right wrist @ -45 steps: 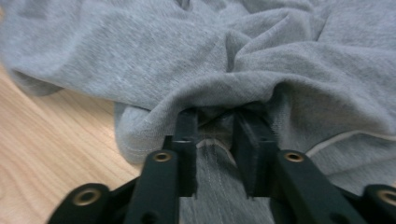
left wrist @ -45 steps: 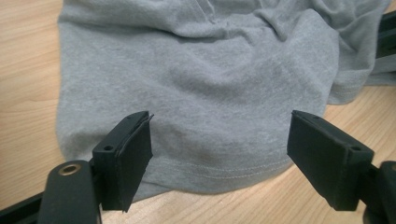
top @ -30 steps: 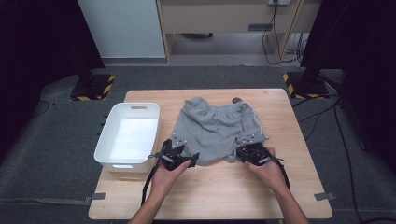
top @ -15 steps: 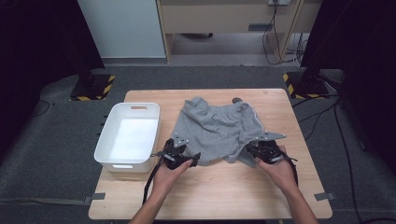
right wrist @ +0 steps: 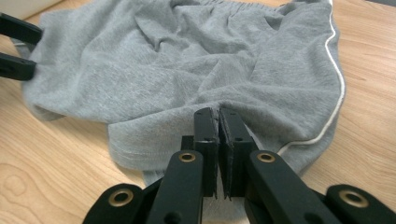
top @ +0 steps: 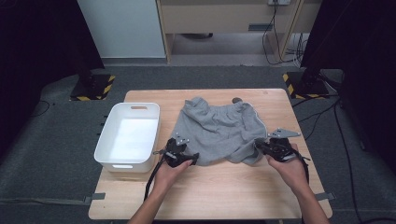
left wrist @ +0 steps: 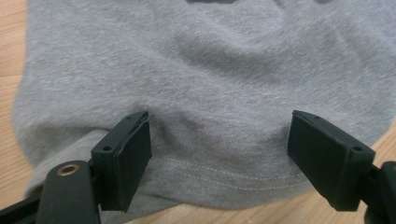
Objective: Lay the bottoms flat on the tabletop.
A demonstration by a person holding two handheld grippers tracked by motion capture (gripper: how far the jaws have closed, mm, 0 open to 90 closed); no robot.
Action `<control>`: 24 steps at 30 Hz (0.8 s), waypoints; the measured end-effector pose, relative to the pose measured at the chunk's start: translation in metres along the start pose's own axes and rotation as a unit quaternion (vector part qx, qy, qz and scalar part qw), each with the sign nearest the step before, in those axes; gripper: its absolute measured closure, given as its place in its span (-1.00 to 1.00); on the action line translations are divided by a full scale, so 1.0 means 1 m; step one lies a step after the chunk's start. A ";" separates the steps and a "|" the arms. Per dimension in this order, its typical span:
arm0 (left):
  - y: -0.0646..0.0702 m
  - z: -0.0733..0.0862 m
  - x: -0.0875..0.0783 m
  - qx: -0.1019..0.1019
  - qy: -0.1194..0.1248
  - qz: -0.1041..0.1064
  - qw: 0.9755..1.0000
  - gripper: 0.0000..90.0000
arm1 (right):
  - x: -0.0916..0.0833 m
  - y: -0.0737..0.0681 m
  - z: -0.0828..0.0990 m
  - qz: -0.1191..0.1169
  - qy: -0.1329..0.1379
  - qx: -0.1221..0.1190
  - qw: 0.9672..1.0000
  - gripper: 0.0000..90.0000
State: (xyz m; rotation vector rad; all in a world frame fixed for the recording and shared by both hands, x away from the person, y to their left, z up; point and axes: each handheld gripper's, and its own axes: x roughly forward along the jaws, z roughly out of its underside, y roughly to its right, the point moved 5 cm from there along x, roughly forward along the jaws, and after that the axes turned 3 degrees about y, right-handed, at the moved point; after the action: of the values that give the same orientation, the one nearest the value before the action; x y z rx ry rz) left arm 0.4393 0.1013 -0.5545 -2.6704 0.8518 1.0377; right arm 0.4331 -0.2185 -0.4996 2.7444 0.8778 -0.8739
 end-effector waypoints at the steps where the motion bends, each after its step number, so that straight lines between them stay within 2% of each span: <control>1: 0.000 0.001 0.002 -0.002 -0.002 0.001 1.000 -0.53 | -0.001 0.000 0.000 0.001 0.000 -0.001 1.000 0.93; 5: -0.002 0.003 0.009 -0.010 -0.012 0.000 1.000 -0.52 | -0.004 0.000 -0.002 0.001 0.000 -0.001 1.000 0.93; 10: -0.003 0.000 0.014 -0.009 -0.015 -0.005 1.000 -0.50 | -0.008 0.004 -0.005 0.004 0.004 0.000 1.000 0.94; 14: -0.003 -0.005 0.019 -0.002 -0.019 -0.007 1.000 -0.46 | -0.016 0.004 -0.007 0.005 0.008 0.001 1.000 0.94; 19: -0.001 -0.009 0.027 0.017 -0.017 -0.012 1.000 -0.45 | -0.028 0.007 -0.005 0.009 0.010 0.000 1.000 0.94; 24: 0.001 -0.015 0.034 0.019 -0.019 -0.012 1.000 -0.44 | -0.037 0.012 0.000 0.017 0.010 -0.003 1.000 0.94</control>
State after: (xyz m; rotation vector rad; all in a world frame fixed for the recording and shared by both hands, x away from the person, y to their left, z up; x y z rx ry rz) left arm 0.4677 0.0806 -0.5653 -2.6137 0.8225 1.0526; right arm 0.4150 -0.2463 -0.4787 2.7600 0.8329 -0.8379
